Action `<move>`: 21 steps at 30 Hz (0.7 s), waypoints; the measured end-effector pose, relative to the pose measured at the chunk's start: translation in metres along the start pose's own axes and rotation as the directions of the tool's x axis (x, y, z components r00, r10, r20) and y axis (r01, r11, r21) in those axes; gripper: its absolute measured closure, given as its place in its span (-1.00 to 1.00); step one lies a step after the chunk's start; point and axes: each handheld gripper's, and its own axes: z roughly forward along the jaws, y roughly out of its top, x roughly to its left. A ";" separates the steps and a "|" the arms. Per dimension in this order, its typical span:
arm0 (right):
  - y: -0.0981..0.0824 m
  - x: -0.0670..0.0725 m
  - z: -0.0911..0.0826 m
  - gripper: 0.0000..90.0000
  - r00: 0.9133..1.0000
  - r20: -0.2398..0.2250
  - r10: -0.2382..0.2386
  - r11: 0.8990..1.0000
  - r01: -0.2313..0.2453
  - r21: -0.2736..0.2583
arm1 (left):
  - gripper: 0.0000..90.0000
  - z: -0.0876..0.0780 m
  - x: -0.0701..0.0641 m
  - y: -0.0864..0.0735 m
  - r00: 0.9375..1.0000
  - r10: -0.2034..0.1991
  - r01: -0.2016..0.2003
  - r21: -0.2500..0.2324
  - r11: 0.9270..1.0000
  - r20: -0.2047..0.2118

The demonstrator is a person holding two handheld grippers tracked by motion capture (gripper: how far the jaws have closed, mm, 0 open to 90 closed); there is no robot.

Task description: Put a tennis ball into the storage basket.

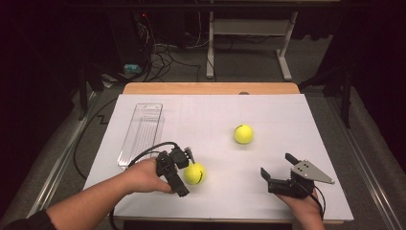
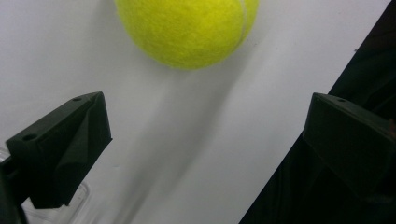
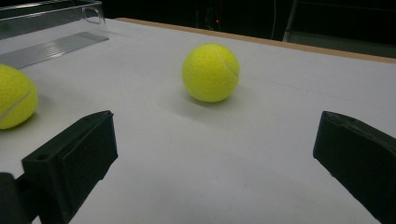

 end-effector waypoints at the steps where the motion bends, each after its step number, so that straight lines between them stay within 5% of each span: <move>1: 0.000 0.000 0.000 -1.00 1.000 0.001 -0.001 1.000 0.001 0.000 | -0.96 0.000 0.000 0.001 1.000 0.000 0.000 0.004 1.000 0.000; 8: 0.000 0.000 -0.001 -1.00 1.000 0.001 -0.001 1.000 0.001 -0.005 | -0.99 0.002 0.001 0.011 1.000 0.014 -0.014 0.034 0.999 -0.013; 21: 0.000 0.000 -0.001 -1.00 1.000 0.001 -0.002 1.000 0.002 -0.004 | -0.99 0.001 0.003 0.027 1.000 0.017 -0.017 0.020 1.000 -0.005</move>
